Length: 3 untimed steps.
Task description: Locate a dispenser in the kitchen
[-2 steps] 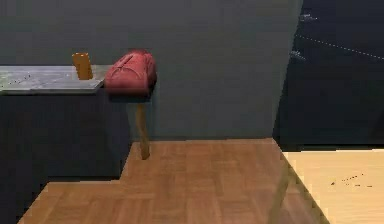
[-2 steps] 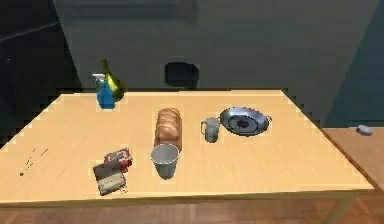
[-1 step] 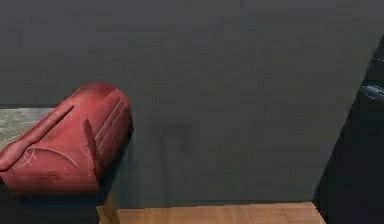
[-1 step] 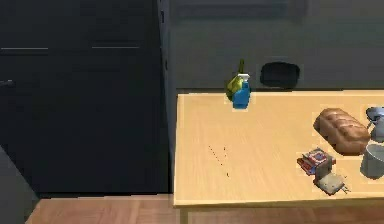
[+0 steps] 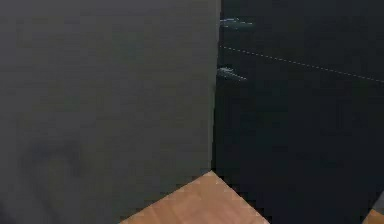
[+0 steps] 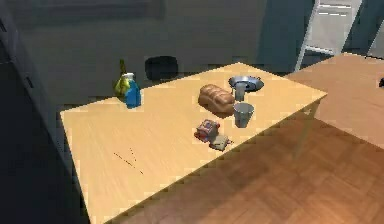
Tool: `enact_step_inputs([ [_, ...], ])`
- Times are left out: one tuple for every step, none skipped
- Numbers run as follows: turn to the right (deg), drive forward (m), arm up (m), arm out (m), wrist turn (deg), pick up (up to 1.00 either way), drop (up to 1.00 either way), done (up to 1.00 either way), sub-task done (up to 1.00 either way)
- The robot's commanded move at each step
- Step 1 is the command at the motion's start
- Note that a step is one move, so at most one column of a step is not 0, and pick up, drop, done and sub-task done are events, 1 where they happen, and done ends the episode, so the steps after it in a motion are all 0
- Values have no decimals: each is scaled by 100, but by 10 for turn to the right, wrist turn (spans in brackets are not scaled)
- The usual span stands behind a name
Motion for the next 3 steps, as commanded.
enact_step_inputs([
  [0, 55, 0, 0, 0, 0, 0, 0, 0],
  [450, 0, 0, 0, 0, 0, 0, 0, 0],
  [210, 0, 0, 0, 0, 0, 0, 0, 0],
])
